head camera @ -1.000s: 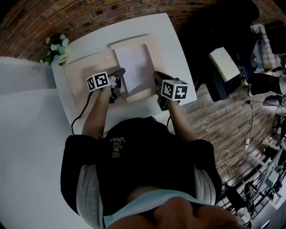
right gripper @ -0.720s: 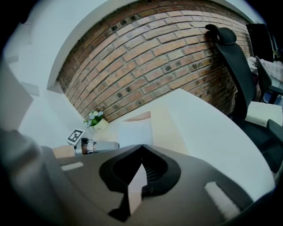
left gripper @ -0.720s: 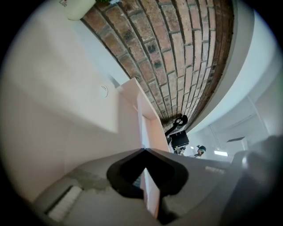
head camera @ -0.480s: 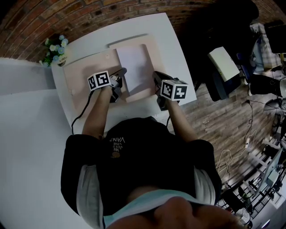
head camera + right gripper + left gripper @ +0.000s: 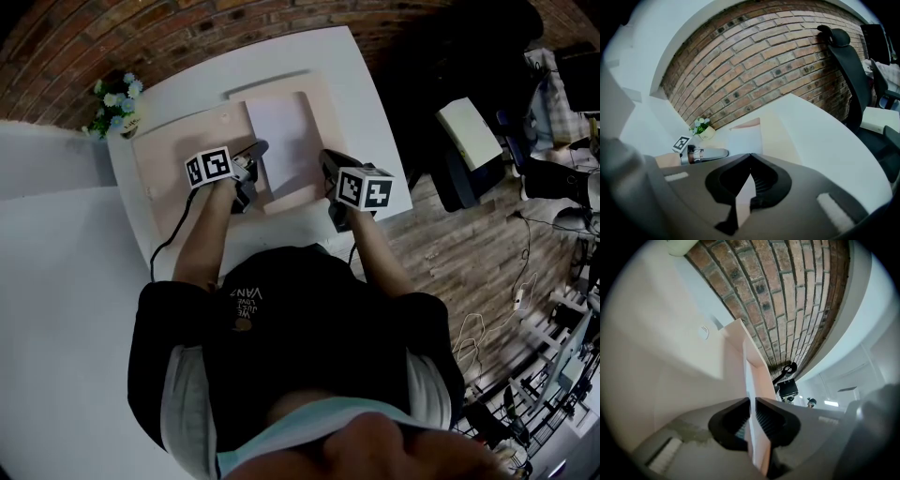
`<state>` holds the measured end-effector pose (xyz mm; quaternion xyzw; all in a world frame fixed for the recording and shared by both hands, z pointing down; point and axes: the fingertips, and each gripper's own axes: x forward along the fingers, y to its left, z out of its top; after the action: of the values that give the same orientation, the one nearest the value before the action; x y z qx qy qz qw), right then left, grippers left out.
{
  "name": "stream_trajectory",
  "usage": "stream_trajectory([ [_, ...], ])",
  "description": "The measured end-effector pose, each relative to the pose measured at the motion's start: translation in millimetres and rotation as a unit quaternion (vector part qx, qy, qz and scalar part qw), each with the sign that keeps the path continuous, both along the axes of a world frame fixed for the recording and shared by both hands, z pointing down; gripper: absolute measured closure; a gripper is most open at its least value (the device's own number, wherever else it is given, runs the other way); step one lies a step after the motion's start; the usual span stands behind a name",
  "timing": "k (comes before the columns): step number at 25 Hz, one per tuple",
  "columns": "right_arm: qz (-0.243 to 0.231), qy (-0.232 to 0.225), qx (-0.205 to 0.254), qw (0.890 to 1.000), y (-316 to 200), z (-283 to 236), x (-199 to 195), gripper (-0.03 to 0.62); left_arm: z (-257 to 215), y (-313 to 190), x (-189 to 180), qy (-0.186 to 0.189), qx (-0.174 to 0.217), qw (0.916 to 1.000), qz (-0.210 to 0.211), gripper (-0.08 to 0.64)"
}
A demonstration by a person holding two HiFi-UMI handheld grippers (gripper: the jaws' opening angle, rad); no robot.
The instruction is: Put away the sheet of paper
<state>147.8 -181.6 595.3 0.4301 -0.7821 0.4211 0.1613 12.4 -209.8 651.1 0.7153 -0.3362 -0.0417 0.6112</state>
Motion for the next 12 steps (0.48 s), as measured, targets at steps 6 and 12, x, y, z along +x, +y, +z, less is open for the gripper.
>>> stream_trajectory([
  [6, 0.000, 0.000, 0.001, 1.000, -1.1, 0.5, -1.4, 0.594, -0.3, -2.9, -1.1, 0.004, -0.002, 0.9999, -0.014, 0.486],
  [12, -0.002, -0.002, 0.000, 1.000, -1.6, 1.2, -3.7, 0.594, -3.5, -4.4, 5.7, -0.005, 0.005, 0.9999, -0.011, 0.382],
])
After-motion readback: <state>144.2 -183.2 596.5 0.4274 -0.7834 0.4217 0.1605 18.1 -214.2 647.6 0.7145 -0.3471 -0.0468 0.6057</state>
